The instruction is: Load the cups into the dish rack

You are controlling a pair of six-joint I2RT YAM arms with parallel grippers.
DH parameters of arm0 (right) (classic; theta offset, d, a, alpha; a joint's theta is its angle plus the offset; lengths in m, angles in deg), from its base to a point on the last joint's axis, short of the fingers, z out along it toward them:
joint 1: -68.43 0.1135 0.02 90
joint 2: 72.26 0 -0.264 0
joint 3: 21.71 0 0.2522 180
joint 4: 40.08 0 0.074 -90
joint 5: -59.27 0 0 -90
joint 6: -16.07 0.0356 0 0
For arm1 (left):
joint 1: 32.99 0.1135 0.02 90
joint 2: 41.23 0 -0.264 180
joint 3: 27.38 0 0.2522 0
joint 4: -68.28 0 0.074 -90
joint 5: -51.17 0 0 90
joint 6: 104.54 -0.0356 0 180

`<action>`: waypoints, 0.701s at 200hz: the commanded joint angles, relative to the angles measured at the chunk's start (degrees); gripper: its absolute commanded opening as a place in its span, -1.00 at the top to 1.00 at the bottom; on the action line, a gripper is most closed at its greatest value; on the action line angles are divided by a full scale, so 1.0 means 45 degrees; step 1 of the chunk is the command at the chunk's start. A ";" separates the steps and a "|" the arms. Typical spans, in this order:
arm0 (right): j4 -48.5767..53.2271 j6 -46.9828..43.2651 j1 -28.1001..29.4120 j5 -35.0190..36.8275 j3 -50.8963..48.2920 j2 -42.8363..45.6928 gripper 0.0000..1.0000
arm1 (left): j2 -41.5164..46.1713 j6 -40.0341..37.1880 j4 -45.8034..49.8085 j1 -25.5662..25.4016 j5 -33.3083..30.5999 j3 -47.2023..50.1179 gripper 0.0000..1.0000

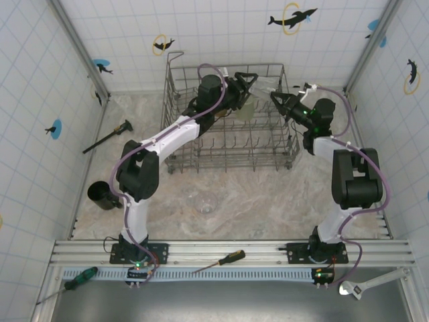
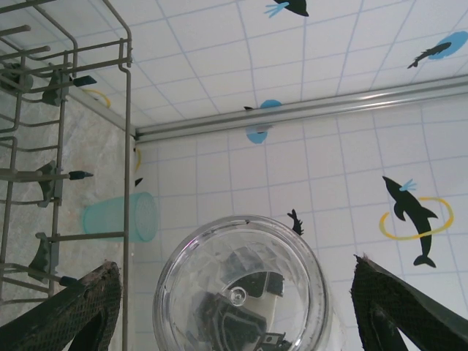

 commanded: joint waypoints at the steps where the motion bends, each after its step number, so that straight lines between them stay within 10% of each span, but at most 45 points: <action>1: -0.0738 0.0024 0.0085 -0.0173 0.0706 -0.0204 1.00 | -0.0287 0.0450 -0.0655 -0.0133 0.0288 -0.0433 -0.63; 59: -0.0560 0.0025 0.0066 -0.0305 0.0995 -0.0340 1.00 | -0.0604 0.0820 -0.1050 -0.0134 0.0441 -0.0588 -0.42; 140: -0.0074 -0.0204 0.0007 -0.0352 0.1150 -0.0389 1.00 | -0.0844 0.1046 -0.1749 -0.0136 0.0614 -0.0571 1.00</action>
